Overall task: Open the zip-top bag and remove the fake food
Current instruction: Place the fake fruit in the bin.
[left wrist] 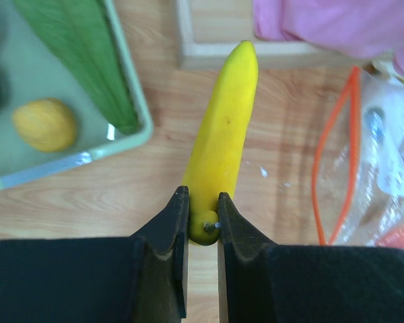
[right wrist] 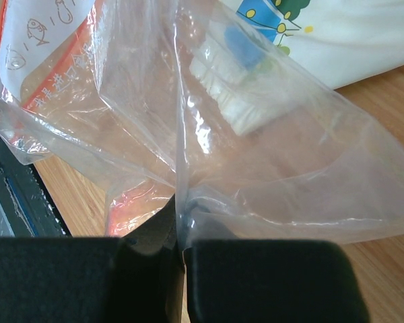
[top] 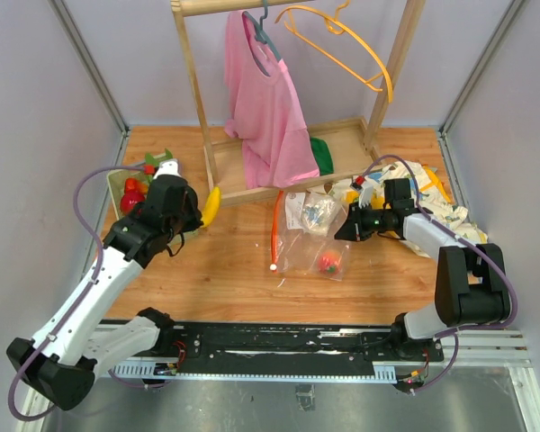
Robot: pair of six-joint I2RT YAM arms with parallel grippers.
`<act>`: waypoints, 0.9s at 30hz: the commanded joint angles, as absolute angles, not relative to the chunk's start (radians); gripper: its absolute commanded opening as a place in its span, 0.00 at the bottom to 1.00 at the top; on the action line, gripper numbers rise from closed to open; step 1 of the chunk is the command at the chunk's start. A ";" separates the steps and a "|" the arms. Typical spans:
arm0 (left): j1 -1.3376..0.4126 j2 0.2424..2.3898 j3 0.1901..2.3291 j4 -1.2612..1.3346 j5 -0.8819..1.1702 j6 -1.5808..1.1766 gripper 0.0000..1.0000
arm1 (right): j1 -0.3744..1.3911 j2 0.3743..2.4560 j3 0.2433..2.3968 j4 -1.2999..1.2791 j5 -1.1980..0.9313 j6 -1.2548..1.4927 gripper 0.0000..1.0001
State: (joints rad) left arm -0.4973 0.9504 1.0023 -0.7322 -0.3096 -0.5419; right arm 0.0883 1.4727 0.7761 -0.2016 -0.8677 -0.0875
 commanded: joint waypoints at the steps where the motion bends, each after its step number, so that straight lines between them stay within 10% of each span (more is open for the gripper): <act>1: -0.401 0.948 1.066 -0.757 -0.387 -0.432 0.00 | 0.070 1.473 0.797 -0.219 -0.879 -0.112 0.01; 27: -0.097 0.919 0.962 -0.587 -0.518 -0.422 0.00 | 0.069 1.532 0.812 -0.263 -1.028 -0.215 0.01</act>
State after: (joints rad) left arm -0.1555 0.9249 1.0107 -0.6601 -0.5060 -0.4053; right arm 0.0841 1.5192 0.7815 -0.2253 -0.9775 -0.1612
